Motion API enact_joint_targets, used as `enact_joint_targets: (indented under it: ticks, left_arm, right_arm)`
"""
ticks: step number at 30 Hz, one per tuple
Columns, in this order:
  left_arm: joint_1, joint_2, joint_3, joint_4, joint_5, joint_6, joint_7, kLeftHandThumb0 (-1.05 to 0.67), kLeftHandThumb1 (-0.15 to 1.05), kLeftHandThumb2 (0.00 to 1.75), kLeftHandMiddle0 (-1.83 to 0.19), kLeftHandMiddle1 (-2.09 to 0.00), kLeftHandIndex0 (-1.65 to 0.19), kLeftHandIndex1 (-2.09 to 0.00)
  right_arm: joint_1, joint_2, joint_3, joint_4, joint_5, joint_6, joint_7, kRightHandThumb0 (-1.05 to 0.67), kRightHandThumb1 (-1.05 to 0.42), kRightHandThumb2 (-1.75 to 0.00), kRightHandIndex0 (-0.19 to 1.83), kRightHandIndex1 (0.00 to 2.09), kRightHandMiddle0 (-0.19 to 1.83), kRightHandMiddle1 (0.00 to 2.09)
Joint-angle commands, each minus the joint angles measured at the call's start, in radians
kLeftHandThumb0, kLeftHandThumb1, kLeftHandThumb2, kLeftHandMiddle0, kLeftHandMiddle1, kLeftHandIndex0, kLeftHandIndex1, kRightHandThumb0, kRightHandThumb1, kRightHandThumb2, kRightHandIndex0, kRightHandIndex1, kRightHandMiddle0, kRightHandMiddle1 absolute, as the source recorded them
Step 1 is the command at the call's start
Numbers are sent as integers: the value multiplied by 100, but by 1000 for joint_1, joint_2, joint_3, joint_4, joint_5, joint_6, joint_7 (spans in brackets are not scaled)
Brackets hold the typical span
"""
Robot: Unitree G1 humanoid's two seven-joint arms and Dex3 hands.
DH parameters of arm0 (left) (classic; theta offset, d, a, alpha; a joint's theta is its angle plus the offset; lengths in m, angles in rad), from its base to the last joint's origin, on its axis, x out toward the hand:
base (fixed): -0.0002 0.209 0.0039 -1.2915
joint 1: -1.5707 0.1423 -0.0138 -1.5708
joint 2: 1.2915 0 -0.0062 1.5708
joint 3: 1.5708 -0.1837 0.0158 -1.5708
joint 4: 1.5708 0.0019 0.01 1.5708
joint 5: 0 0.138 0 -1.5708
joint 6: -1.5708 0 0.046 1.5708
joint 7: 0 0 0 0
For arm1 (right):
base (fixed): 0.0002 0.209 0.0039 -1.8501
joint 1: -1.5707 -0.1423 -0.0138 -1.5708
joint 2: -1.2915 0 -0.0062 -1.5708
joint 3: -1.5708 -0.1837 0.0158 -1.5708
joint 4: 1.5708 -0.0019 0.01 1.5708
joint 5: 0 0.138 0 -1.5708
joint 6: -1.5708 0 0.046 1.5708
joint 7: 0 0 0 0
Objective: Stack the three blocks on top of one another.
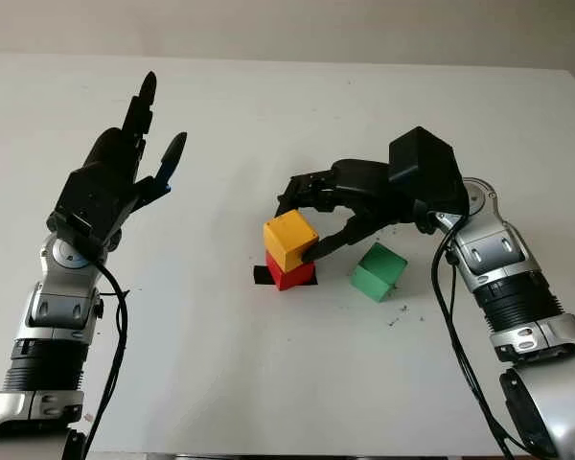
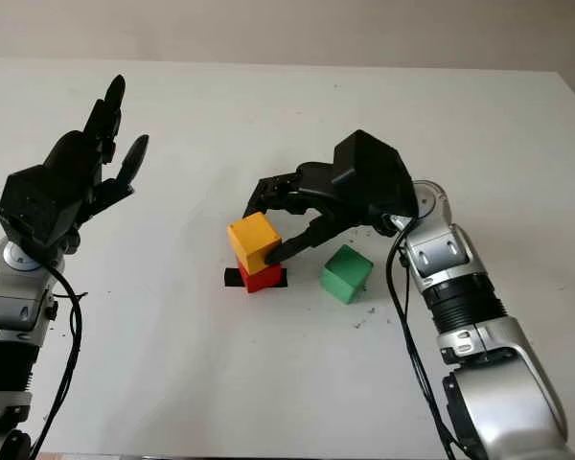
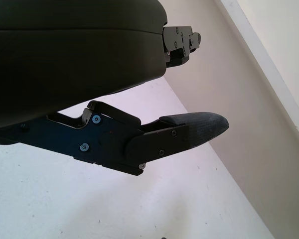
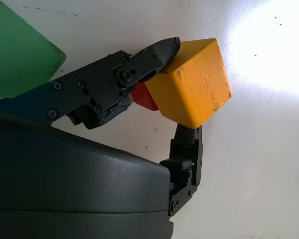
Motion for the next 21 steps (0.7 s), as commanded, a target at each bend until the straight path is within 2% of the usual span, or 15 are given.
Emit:
enact_joint_targets:
  ticks: [1, 6, 9, 10, 13, 17, 21]
  left_arm:
    - [7, 5, 5, -11, -2, -12, 3, -66, 105, 63, 14, -6, 14, -5]
    - [8, 9, 4, -23, 2, 4, 3, -65, 105, 63, 15, -5, 14, -6]
    - [9, 9, 6, -18, -2, -3, 2, -64, 105, 63, 15, -5, 14, -5]
    - [9, 7, 7, -19, -2, 0, 3, -65, 105, 63, 15, -5, 14, -5]
    - [10, 8, 6, -20, -3, 0, 2, -66, 105, 63, 15, -5, 14, -5]
    - [7, 9, 4, -16, 0, -4, 0, -66, 105, 63, 15, -5, 15, -5]
    - [6, 11, 2, -16, 7, -1, 5, -64, 105, 63, 15, -5, 15, -5]
  right_arm:
    - [-3, -18, -5, 7, -2, -2, 5, -34, -87, -5, 13, 4, 42, 135]
    - [4, -23, -1, -9, -2, 4, 15, -34, -86, -5, 11, 4, 41, 129]
    - [0, -41, 21, -22, -25, -10, 41, -42, -83, -5, 0, 3, 33, 77]
    - [-4, -46, 29, -21, -33, -21, 51, -46, -82, -5, -7, 2, 28, 53]
    - [-13, -62, 51, -16, -56, -59, 83, -57, -80, -5, -18, 0, 15, 19]
    - [-6, -69, 54, -23, -59, -90, 105, -69, -80, -5, -19, 0, -4, 5]
    - [1, -72, 48, -21, -48, -132, 116, -71, -79, -5, -19, 0, -17, 0]
